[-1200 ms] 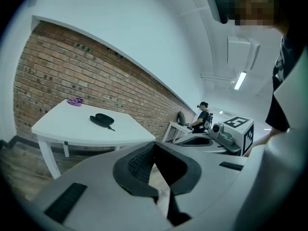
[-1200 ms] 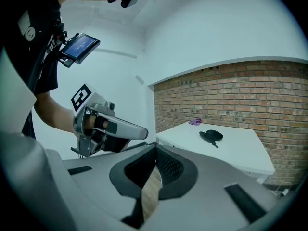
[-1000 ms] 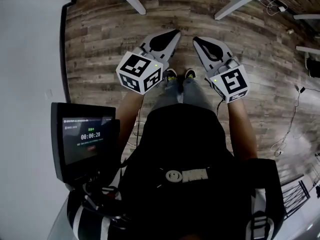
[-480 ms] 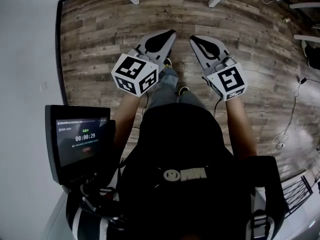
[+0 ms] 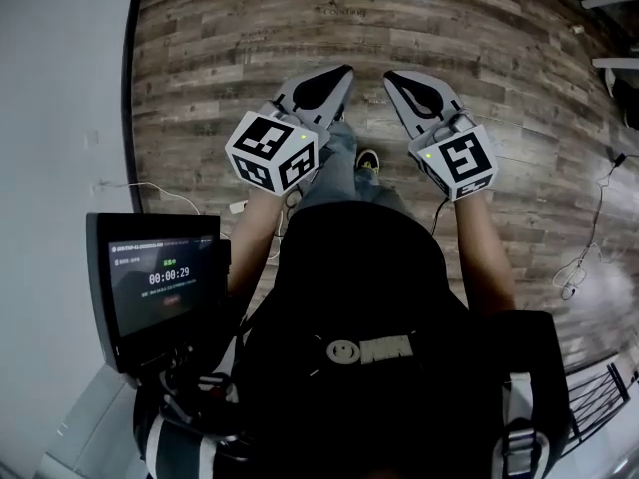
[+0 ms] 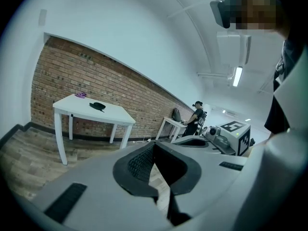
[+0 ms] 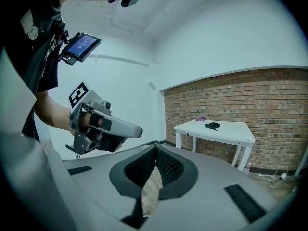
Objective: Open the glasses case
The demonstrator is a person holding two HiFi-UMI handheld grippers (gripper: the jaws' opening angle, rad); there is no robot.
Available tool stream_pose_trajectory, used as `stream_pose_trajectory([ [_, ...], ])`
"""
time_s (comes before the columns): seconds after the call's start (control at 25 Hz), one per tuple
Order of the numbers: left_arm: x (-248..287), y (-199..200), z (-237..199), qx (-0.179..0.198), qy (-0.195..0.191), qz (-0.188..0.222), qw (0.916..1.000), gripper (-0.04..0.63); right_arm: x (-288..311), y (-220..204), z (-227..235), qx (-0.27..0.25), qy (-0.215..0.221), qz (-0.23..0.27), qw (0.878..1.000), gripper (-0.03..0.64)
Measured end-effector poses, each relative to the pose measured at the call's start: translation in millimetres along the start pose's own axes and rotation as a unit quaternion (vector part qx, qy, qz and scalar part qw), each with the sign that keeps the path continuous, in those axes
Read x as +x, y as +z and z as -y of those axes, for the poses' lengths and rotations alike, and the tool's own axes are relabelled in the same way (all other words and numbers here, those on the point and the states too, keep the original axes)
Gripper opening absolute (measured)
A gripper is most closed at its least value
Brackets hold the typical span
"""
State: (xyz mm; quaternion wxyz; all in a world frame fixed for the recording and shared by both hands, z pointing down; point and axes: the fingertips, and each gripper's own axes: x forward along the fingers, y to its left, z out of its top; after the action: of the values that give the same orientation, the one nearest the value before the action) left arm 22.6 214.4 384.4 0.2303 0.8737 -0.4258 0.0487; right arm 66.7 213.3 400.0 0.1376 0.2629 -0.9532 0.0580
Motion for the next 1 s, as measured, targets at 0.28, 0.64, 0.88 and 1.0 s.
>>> stream_pose_trajectory([
  [0.28, -22.2, -16.5, 55.9, 0.008, -0.009, -0.013, 0.9998, 0.005, -43.3, -4.5, -28.7, 0.017, 0.001, 0.016, 1.000, 0.008],
  [0.64, -53.8, -34.3, 64.2, 0.003, -0.021, -0.003, 0.9998, 0.005, -44.5, -15.2, -75.7, 0.021, 0.002, 0.002, 1.000, 0.007],
  [0.88, -121.9, -62.6, 95.4, 0.003, -0.023, 0.015, 0.9996, 0.005, -70.7, -23.5, -150.4, 0.030, -0.006, 0.008, 0.999, 0.008],
  [1.0, -166.0, -80.8, 109.9, 0.007, -0.028, 0.021, 0.9994, 0.005, -83.8, -28.4, -202.1, 0.028, -0.012, 0.009, 0.999, 0.008],
])
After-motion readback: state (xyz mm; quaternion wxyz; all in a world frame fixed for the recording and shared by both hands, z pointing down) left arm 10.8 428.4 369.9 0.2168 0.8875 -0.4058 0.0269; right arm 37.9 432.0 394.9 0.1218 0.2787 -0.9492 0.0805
